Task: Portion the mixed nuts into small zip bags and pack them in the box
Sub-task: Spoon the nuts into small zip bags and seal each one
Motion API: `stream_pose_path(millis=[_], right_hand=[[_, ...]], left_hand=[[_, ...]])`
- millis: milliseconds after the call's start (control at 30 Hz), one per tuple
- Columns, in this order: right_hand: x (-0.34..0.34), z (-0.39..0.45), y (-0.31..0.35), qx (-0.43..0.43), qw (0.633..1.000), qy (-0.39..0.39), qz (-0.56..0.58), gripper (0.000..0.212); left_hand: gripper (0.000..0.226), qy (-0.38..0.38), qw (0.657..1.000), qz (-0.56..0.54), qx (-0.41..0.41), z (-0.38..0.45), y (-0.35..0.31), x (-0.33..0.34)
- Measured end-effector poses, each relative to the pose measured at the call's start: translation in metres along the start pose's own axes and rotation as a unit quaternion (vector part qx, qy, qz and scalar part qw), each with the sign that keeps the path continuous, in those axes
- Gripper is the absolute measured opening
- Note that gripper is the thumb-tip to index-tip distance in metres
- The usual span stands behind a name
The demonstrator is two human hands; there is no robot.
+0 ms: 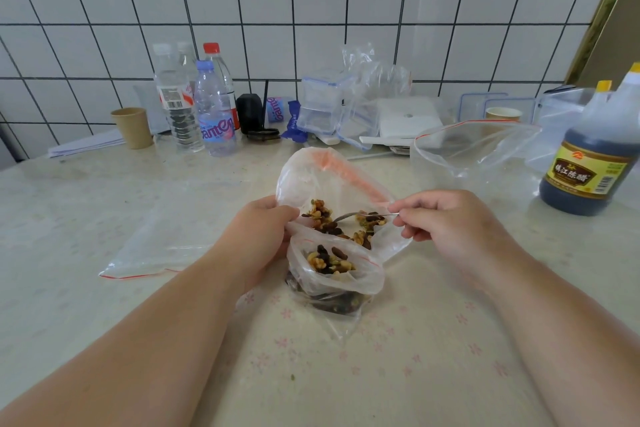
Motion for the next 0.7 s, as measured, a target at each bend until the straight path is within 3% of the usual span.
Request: stream_pose_path(millis=[133,300,533,700], right_hand=[[0.002,0.000,-0.003,0.005,0.992,0.035,-0.123,0.015],[0.004,-0.002,-0.002,-0.026,0.979,0.041,-0.197,0.015],[0.011,-0.005,0.002,-0.039,0.962,0.080,-0.259,0.014],[0.002,-0.007,0.027,-0.106,0.963,-0.009,-0.247,0.018]], left_hand=[[0.009,-0.026,0.999,0.040,0.015,-0.006,-0.003,0.000],[0.013,-0.099,0.986,0.118,0.060,-0.015,-0.014,-0.007],[0.010,-0.230,0.934,0.251,0.108,-0.025,-0.029,-0.027],[0.013,-0.247,0.927,0.254,0.120,-0.029,-0.035,-0.033]])
Point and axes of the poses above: each hand's wrist, its own z-axis towards the middle knuckle, its own x-axis out of the palm, y = z × x, the point moved 7 cm from there along z, towards the middle knuckle, and after that the axes turned 12 degrees about -x, right-handed, at the moved point
